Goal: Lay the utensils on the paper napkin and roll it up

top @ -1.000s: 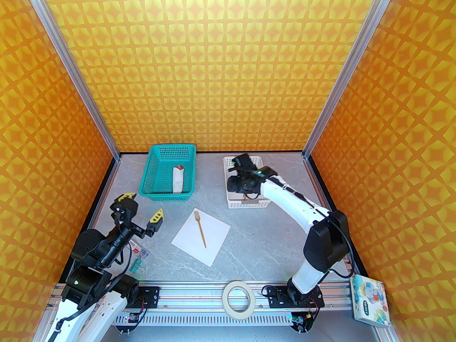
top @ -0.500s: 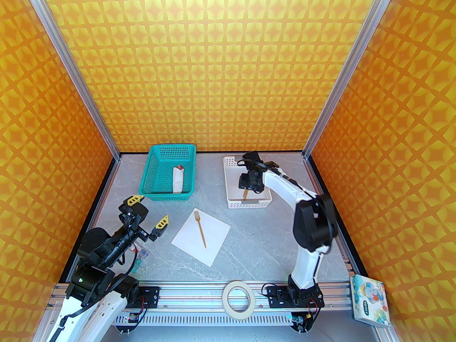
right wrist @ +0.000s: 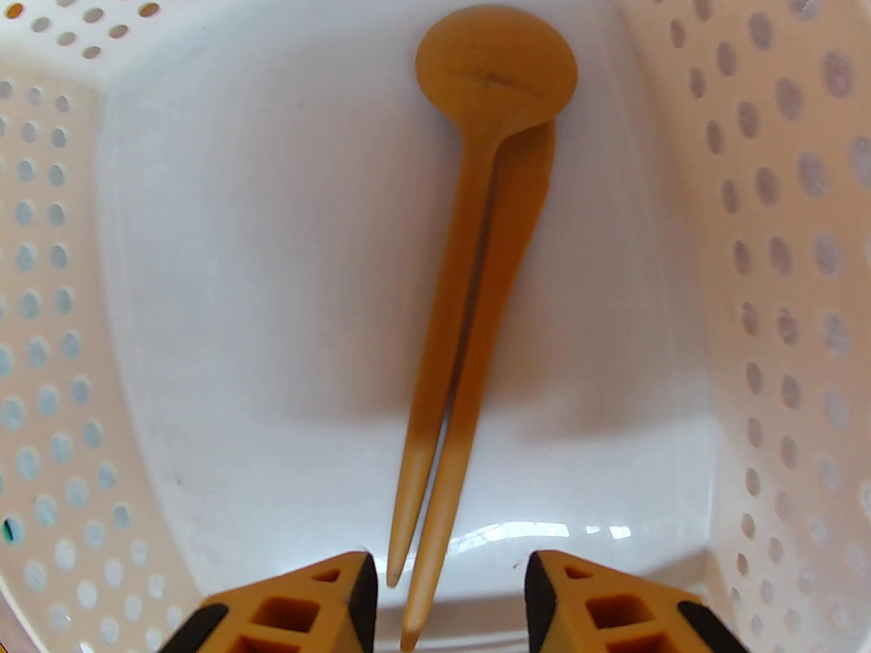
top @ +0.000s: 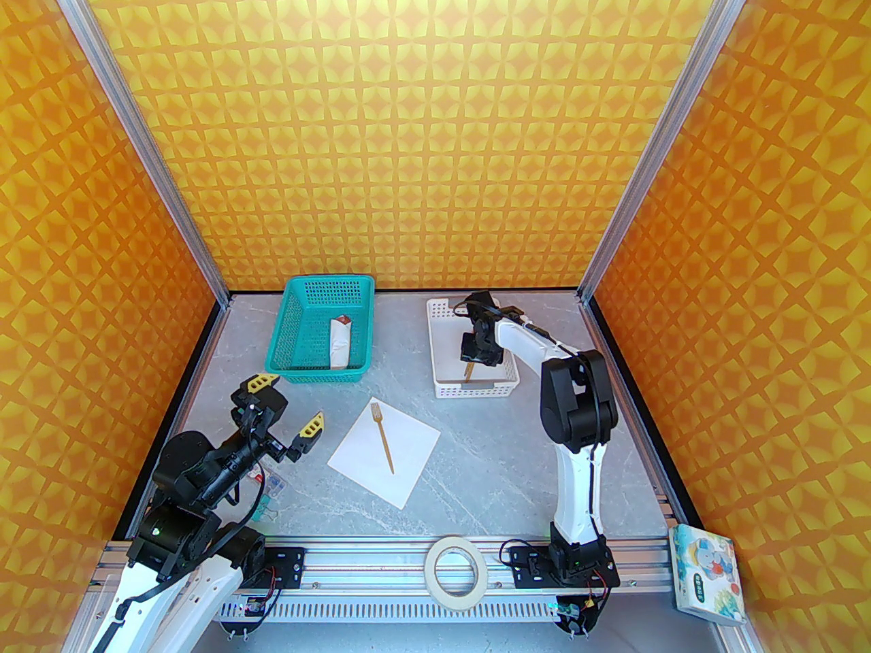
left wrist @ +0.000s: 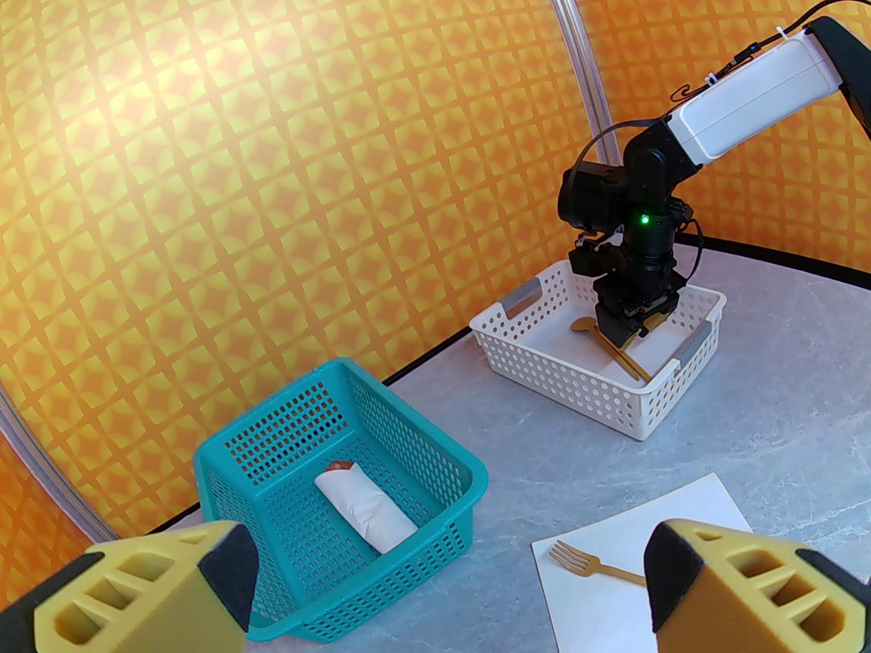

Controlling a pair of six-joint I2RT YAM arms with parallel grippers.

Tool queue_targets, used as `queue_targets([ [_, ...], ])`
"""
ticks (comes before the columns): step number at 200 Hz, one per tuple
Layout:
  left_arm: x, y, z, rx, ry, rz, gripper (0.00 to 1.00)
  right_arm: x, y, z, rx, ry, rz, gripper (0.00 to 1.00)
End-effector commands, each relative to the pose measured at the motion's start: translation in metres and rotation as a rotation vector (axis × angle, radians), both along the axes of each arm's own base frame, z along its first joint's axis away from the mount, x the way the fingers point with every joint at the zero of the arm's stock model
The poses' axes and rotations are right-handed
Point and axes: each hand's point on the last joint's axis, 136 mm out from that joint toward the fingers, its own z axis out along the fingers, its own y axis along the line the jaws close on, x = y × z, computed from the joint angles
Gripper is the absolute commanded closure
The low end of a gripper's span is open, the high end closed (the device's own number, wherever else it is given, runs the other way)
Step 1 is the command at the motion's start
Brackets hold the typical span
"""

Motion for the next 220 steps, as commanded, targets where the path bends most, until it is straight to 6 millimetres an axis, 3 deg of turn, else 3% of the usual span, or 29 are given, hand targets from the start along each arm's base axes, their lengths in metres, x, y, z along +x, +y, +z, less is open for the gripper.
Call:
queue_targets([
  [1,-0.002,-0.002,-0.002,0.018,0.008,-0.015,0.01,0.007,-0.001,-0.007,0.008,0.010,0.001,0.61],
  [113,-0.001,-0.002,-0.003,0.017,0.016,-0.015,0.01,0.007,-0.001,-0.027,0.021,0.047,0.004,0.64],
  [220,-0.001,-0.002,-0.004,0.021,0.021,-0.016,0.01,-0.007,-0.002,-0.048,0.007,0.145,0.037,0.73],
])
